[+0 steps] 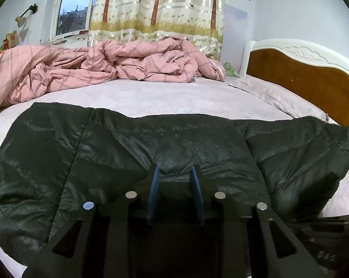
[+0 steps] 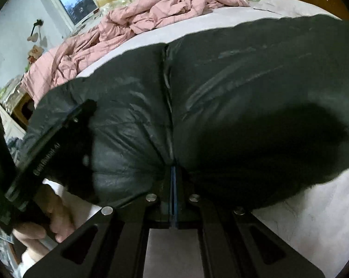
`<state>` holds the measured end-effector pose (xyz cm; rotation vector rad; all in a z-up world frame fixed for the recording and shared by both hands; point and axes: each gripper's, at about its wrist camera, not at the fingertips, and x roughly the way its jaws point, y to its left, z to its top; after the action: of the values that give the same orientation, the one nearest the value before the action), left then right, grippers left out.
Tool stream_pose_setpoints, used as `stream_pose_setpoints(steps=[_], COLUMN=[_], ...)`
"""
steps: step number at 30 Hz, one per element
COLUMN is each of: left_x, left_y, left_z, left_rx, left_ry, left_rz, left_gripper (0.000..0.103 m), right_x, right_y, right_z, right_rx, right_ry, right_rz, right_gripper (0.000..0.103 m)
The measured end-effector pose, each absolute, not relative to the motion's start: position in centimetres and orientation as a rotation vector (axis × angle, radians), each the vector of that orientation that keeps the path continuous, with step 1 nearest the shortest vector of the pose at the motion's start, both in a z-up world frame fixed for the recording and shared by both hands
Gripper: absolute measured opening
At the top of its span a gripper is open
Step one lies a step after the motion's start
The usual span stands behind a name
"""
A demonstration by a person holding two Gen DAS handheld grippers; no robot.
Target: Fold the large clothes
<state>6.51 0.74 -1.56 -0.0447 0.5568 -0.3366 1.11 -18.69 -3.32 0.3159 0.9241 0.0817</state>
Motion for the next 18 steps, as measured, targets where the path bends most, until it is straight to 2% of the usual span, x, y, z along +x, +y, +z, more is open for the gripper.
stream_pose_setpoints(steps=[2, 5, 7, 8, 9, 10, 12, 16, 17, 18], left_x=[6.3, 5.8, 5.3, 5.1, 4.8, 4.6, 4.1, 3.1, 2.8, 2.6], left_y=[1.0, 1.2, 1.3, 1.4, 1.4, 1.5, 1.6, 1.7, 1.7, 1.7], left_z=[-1.4, -1.0, -0.8, -0.6, -0.5, -0.4, -0.2, 0.3, 0.4, 0.6], left_rx=[-0.059, -0.072, -0.076, -0.078, -0.079, -0.081, -0.081, -0.078, -0.076, -0.074], left_ry=[0.540, 0.508, 0.483, 0.469, 0.457, 0.444, 0.419, 0.362, 0.349, 0.334], left_rz=[-0.342, -0.358, -0.369, -0.369, -0.368, -0.369, -0.364, -0.357, -0.350, -0.343], left_gripper=[0.032, 0.037, 0.043, 0.049, 0.053, 0.056, 0.072, 0.090, 0.099, 0.103], right_x=[0.1, -2.4, -4.3, -4.8, -5.6, -6.7, -7.8, -6.9, -6.5, -6.2], right_y=[-18.9, -20.4, -22.5, -23.3, -24.5, -25.9, -28.1, -31.9, -32.8, -33.8], right_z=[-2.4, -0.9, 0.5, 1.1, 1.8, 2.4, 3.0, 1.9, 1.3, 0.6], right_rx=[0.318, 0.341, 0.379, 0.392, 0.411, 0.435, 0.470, 0.594, 0.652, 0.713], right_ry=[0.905, 0.830, 0.761, 0.729, 0.678, 0.612, 0.533, 0.556, 0.563, 0.567], right_rz=[0.077, 0.055, 0.014, -0.009, -0.048, -0.101, -0.188, -0.233, -0.233, -0.230], right_gripper=[0.001, 0.018, 0.048, 0.057, 0.073, 0.083, 0.088, 0.088, 0.088, 0.088])
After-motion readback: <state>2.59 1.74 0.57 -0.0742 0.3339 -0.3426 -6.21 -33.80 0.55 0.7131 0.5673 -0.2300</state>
